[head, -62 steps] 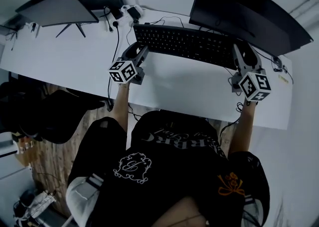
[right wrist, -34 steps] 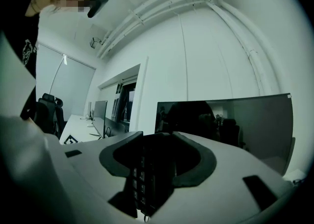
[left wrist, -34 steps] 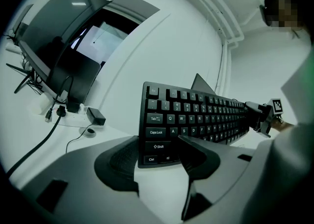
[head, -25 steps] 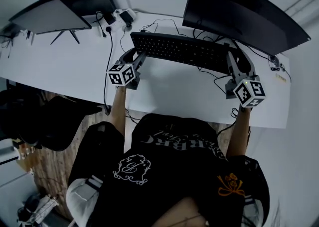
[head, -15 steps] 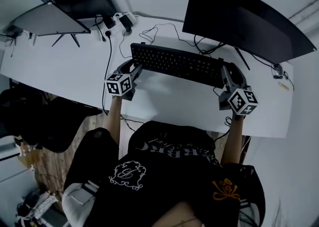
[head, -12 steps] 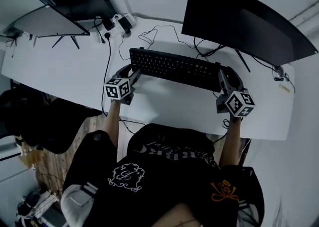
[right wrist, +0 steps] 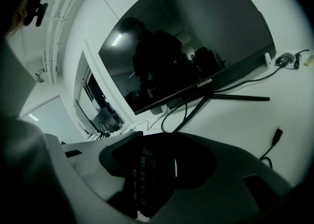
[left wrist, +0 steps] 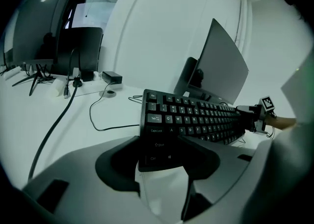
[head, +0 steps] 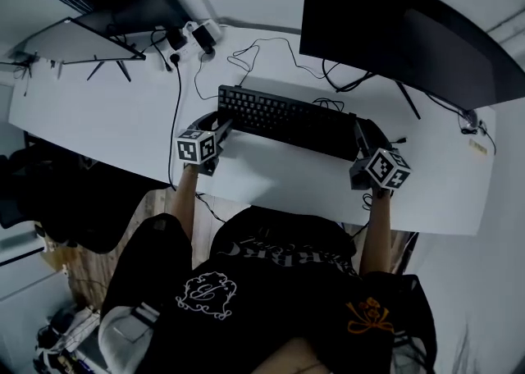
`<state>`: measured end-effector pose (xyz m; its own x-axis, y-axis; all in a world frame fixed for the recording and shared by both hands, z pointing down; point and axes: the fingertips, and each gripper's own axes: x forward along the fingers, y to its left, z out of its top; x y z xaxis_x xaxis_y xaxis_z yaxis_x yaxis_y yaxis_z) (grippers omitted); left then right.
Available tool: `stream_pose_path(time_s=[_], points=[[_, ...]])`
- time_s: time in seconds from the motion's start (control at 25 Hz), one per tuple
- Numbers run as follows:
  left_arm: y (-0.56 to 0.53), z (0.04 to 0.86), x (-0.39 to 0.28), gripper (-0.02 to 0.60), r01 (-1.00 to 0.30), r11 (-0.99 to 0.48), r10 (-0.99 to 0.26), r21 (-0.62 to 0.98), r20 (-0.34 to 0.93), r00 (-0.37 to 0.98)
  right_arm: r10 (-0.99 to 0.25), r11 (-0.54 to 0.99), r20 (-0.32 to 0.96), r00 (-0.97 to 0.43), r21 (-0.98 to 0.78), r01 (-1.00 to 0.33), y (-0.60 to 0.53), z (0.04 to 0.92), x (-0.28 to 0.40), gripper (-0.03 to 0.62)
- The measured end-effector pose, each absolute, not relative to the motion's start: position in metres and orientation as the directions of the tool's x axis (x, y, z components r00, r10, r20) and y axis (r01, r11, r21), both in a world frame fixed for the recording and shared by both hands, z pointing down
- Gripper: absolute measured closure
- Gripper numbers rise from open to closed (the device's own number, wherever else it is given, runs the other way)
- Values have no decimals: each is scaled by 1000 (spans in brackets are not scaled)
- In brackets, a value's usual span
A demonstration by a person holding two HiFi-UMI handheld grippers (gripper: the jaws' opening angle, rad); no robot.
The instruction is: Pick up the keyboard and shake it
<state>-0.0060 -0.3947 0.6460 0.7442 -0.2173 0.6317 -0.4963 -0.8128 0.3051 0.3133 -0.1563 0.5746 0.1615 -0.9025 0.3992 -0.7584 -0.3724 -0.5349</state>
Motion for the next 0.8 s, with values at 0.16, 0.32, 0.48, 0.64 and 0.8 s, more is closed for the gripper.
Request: stream_pose_path(time_s=[0.16, 0.32, 0.48, 0.64, 0.8], points=[[-398, 653, 8, 336, -472, -833, -183, 291, 659, 729, -881, -420, 444, 161, -580, -698, -148, 606, 318, 395], [-402, 661, 24, 336, -440, -856, -148, 272, 687, 711, -852, -482, 487, 192, -587, -650, -140, 625, 327, 393], [-404, 667, 35, 336, -427, -867, -137, 255, 702, 698, -814, -547, 533, 229, -572, -612, -132, 639, 332, 391], [-405, 671, 39, 337, -423, -873, -135, 243, 713, 688, -772, -596, 588, 240, -541, -593, -126, 660, 333, 387], [-405, 672, 39, 337, -417, -873, -123, 254, 712, 692, -754, -618, 599, 269, -510, -599, -125, 661, 334, 382]])
